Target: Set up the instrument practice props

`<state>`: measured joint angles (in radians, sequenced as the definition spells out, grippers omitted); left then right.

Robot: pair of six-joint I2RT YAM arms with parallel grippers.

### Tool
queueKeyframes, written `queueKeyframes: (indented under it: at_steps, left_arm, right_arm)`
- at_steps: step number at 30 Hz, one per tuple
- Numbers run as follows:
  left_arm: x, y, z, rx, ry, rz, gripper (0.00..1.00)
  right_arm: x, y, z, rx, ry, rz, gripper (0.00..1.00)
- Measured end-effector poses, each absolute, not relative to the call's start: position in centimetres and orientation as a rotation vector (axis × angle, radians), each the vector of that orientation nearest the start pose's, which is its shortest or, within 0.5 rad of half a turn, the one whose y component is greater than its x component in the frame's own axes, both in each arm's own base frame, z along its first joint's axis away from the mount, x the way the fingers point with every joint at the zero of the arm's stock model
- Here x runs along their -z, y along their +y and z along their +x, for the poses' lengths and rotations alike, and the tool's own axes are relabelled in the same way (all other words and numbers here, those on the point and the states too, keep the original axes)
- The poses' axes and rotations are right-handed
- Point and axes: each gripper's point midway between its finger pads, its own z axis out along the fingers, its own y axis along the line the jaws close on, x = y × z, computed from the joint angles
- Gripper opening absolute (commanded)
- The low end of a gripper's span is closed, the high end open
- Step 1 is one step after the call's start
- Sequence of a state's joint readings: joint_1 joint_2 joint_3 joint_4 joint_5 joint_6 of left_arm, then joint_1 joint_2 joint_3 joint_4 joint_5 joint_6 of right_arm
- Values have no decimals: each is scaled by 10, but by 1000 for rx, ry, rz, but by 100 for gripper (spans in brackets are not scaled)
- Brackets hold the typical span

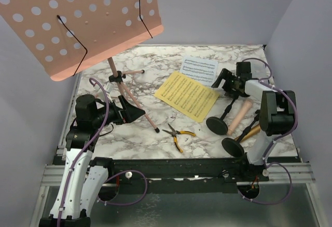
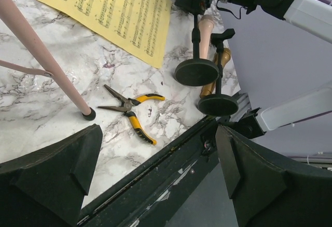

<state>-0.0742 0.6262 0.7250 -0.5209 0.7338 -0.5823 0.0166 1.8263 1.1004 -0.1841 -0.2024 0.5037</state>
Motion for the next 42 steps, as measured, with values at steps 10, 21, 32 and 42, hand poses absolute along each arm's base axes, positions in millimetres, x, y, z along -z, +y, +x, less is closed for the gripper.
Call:
queueKeyframes:
  at_steps: [10, 21, 32, 42]
  left_arm:
    - [-242, -149, 193, 1145, 2059, -22, 99]
    - [-238, -150, 195, 1147, 2068, -27, 99]
    - [-240, -150, 195, 1145, 2057, -21, 99]
    - [-240, -150, 194, 1147, 2054, -18, 99]
  right_arm:
    - [-47, 114, 423, -874, 2392, 228, 91]
    - [-50, 151, 381, -1207, 2392, 135, 82]
    - [-51, 185, 362, -1281, 2433, 50, 83]
    - [-58, 191, 364, -1327, 2415, 67, 83]
